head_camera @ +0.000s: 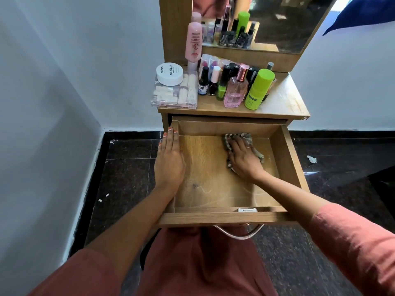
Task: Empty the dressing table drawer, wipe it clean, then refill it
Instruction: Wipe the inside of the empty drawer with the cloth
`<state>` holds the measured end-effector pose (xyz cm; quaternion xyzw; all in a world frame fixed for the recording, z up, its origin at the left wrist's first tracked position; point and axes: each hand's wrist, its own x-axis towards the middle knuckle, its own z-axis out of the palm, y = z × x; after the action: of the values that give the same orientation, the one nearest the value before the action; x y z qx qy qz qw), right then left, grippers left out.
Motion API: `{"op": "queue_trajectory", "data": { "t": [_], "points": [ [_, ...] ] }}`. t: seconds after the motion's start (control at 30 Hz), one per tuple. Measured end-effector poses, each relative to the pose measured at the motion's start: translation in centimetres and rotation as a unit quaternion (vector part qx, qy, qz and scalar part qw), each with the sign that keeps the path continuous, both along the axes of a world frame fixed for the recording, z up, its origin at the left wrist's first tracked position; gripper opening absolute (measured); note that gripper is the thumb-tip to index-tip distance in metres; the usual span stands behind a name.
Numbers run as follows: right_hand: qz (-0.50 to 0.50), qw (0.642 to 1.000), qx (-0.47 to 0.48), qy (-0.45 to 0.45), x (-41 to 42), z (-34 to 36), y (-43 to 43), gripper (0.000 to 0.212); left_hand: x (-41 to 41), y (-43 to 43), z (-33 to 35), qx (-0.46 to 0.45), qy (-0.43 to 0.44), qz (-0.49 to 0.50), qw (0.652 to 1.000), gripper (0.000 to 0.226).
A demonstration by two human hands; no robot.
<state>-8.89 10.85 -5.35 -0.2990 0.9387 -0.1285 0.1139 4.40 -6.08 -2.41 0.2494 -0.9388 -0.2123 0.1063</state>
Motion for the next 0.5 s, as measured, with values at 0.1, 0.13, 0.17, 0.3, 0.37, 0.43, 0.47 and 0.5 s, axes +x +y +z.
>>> {"op": "queue_trajectory", "data": {
  "t": [0.1, 0.13, 0.17, 0.3, 0.37, 0.43, 0.47, 0.5],
  "points": [
    [-0.066, 0.998, -0.007, 0.009, -1.0, 0.0, 1.5, 0.042, 0.0, 0.0, 0.1, 0.000, 0.000, -0.001, 1.000, 0.051],
    [-0.083, 0.996, -0.005, 0.012, -1.3, 0.1, 2.0, 0.039, 0.0, 0.0, 0.1, 0.000, 0.001, -0.001, 1.000, 0.051],
    [-0.097, 0.995, -0.002, 0.017, -1.6, 0.2, 2.5, 0.036, 0.0, 0.0, 0.1, 0.001, 0.002, 0.000, 1.000, 0.051],
    [-0.124, 0.992, 0.006, 0.035, -2.0, 0.4, 3.1, 0.030, 0.0, 0.0, 0.1, -0.001, 0.000, -0.002, 1.000, 0.051],
    [-0.120, 0.992, 0.009, 0.029, -2.1, 0.5, 2.9, 0.031, 0.0, 0.0, 0.1, 0.000, -0.001, -0.003, 1.000, 0.051],
    [-0.113, 0.993, 0.017, 0.015, -2.3, 0.9, 2.9, 0.032, 0.0, -0.1, 0.1, 0.003, -0.004, -0.003, 1.000, 0.052],
    [-0.112, 0.993, 0.023, 0.010, -2.4, 1.0, 3.1, 0.033, 0.0, -0.1, 0.1, 0.002, -0.005, -0.001, 1.000, 0.052],
    [-0.112, 0.993, 0.033, 0.005, -2.3, 1.2, 3.3, 0.034, 0.0, -0.1, 0.1, 0.000, -0.005, 0.000, 1.000, 0.052]
  ]
}}
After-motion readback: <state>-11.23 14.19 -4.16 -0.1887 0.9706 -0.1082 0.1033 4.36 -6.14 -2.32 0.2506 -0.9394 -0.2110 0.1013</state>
